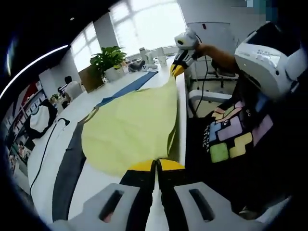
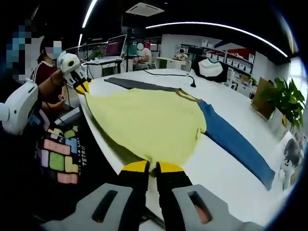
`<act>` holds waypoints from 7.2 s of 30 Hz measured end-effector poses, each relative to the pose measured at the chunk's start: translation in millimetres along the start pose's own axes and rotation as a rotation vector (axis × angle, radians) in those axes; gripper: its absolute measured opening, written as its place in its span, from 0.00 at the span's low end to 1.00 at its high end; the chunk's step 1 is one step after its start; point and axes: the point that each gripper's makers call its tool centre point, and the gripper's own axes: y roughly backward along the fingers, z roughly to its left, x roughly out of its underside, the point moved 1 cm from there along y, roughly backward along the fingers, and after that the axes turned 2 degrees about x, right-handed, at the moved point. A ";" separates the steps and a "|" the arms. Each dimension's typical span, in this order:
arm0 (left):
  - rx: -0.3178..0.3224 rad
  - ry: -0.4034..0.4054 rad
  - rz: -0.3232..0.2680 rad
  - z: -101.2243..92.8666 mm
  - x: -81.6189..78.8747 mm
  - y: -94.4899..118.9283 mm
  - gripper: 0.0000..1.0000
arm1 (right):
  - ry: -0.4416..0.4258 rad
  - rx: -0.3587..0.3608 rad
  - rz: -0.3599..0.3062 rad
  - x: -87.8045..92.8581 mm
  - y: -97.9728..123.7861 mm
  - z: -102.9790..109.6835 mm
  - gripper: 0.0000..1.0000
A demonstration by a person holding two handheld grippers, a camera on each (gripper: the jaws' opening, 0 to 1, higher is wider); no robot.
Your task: Fold the garment on the visible template until the final outline fits inside the template.
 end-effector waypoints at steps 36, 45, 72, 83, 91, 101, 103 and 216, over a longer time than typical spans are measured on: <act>-0.008 0.049 0.024 -10.8 31.9 -16.3 0.28 | -0.025 -0.066 0.098 31.4 -7.5 11.9 0.03; -0.211 0.135 -0.043 -23.9 36.1 -6.4 0.39 | -0.036 -0.063 0.094 31.4 -8.1 11.7 0.04; -0.478 0.222 -0.246 -9.5 25.9 -11.0 0.07 | -0.066 -0.040 0.028 23.9 -1.7 9.3 0.03; -0.376 -0.040 -0.051 5.6 -2.3 20.7 0.01 | -0.015 0.028 -0.049 -0.2 6.4 1.7 0.03; -0.229 -0.220 0.165 10.8 -6.9 31.0 0.01 | -0.015 0.019 -0.082 -7.4 7.7 1.9 0.03; -0.016 -0.358 0.378 -15.1 12.3 17.2 0.01 | 0.049 -0.006 -0.021 4.8 7.4 15.9 0.03; -0.008 -0.349 0.375 -18.7 17.8 12.1 0.01 | 0.048 -0.017 -0.001 11.2 4.7 18.8 0.03; -0.768 0.149 -0.540 46.7 -56.7 160.5 1.00 | -0.010 0.591 -0.655 -121.6 209.0 -98.3 0.99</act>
